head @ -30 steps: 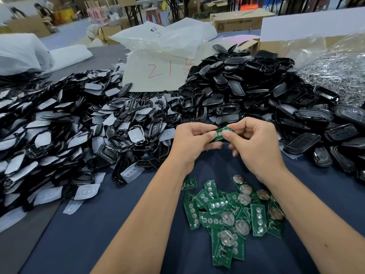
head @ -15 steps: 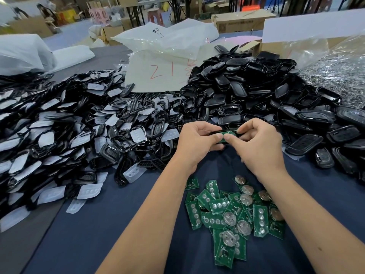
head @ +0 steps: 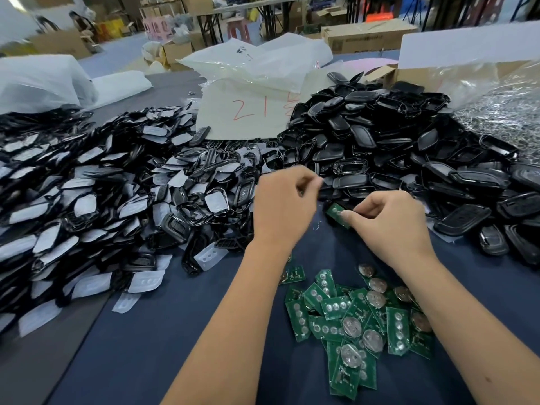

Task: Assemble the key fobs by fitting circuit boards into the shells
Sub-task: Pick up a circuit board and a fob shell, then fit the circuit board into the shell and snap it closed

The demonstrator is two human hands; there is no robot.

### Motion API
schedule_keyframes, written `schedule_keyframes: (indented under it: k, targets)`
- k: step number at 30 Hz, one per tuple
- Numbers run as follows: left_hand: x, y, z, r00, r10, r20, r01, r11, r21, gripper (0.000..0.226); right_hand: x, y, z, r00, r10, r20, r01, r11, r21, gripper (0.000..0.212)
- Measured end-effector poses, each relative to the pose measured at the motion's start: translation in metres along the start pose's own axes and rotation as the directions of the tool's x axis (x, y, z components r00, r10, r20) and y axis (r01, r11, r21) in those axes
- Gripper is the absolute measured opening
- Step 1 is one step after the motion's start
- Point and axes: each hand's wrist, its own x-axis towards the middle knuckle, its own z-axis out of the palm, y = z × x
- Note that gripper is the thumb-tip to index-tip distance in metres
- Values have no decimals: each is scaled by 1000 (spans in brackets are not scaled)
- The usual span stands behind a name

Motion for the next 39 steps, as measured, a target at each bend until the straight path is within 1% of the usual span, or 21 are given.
schedule_keyframes:
  k: [2,3,4,6,8,12,15,19,23,25,27,28,29,30,31,32,33,34,35,37,39]
  targets:
    - [9,-10,-16,965,32,-261,11,987,160,3,0,-2,1,1000,4,-5,-4,1000,-20,25]
    - [14,-17,-24,935,25,-354,61,972,228,7,-1,-3,1,1000,-2,-8,2,1000,-19,25]
    - [18,-26,-31,914,3,-406,126,949,291,14,-1,-4,1,1000,-10,-13,10,1000,-15,25]
    - [22,-43,-43,904,-65,-422,241,893,379,29,-3,-5,1,999,-29,-18,29,1000,-1,24]
    - [24,-54,-48,901,-128,-415,310,859,407,33,-4,-4,1,999,-36,-14,36,999,8,22]
    - [29,-66,-52,893,-217,-393,385,822,420,23,-4,-3,0,999,-51,-11,51,999,11,19]
    - [31,-72,-56,885,-261,-384,414,818,398,17,-5,-3,1,999,-51,-16,52,998,21,20]
    - [33,-72,-57,876,-232,-423,392,853,344,15,-5,-1,2,998,-65,-22,66,998,21,21]
    - [34,-68,-62,842,-238,-485,390,889,241,11,-4,0,3,997,-75,-22,75,997,30,21]
    - [34,-65,-65,831,-183,-525,332,921,204,12,-4,1,5,997,-69,-36,70,997,40,20]
    - [34,-57,-66,844,-112,-524,203,972,119,10,-5,0,5,995,-64,-83,72,993,97,21]
    - [35,-53,-65,858,-121,-499,144,989,8,7,-5,-1,5,991,-63,-115,78,987,138,21]
    - [36,-48,-62,880,-179,-441,116,979,-165,3,-5,-2,4,988,-64,-143,90,979,183,19]
    - [36,-42,-58,905,-262,-334,129,920,-371,4,-5,-3,3,984,-70,-161,107,967,232,17]
    - [33,-34,-52,929,-324,-177,175,810,-560,8,-5,-3,2,983,-80,-164,125,950,286,14]
    - [30,-26,-43,940,-342,7,252,679,-689,9,-4,-4,1,984,-95,-151,143,928,344,11]
    - [25,-18,-32,932,-317,174,337,585,-738,10,-4,-5,-1,987,-113,-118,151,902,405,10]
    - [19,-10,-22,916,-272,296,400,550,-733,11,-3,-6,-1,989,-129,-72,148,872,466,10]
    - [13,-3,-10,898,-227,377,438,542,-717,13,-4,-6,-1,989,-145,-22,135,841,524,12]
    - [4,7,5,877,-169,449,463,544,-700,22,-4,-5,-1,984,-173,39,116,796,594,14]
    - [0,10,12,867,-162,472,478,540,-692,23,-3,-3,-1,985,-165,58,93,776,624,14]
